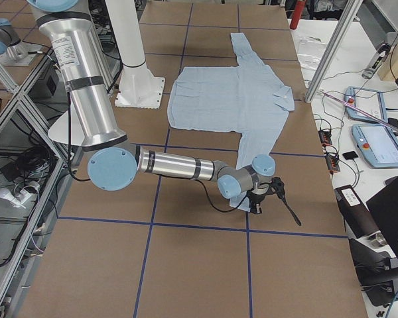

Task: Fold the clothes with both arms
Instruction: 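Reach the right gripper down and grasp the sleeve cuff nearest it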

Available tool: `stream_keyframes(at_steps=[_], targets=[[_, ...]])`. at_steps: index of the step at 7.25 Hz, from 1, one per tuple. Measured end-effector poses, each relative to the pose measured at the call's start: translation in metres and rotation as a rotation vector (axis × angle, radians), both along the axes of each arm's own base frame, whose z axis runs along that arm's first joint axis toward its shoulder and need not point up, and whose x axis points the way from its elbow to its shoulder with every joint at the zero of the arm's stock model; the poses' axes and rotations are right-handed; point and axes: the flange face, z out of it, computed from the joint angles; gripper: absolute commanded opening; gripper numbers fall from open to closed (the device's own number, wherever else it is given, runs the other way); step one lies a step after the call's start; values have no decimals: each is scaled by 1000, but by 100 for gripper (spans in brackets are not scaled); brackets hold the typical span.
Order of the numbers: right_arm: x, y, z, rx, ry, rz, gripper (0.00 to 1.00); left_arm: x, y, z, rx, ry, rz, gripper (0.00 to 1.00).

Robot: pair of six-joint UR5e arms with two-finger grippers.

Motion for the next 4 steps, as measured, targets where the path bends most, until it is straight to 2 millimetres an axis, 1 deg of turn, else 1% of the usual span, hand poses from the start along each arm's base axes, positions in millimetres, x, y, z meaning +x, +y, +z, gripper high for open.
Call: stream_keyframes(at_steps=[2, 3, 4], targets=[[4, -3, -4, 7, -4, 8, 0, 0, 0, -1, 0, 2, -1, 100], [10, -5, -17, 25, -24, 15, 0, 0, 0, -1, 0, 3, -1, 100], [14, -6, -41, 45, -75, 21, 0, 0, 0, -2, 0, 6, 1, 100]])
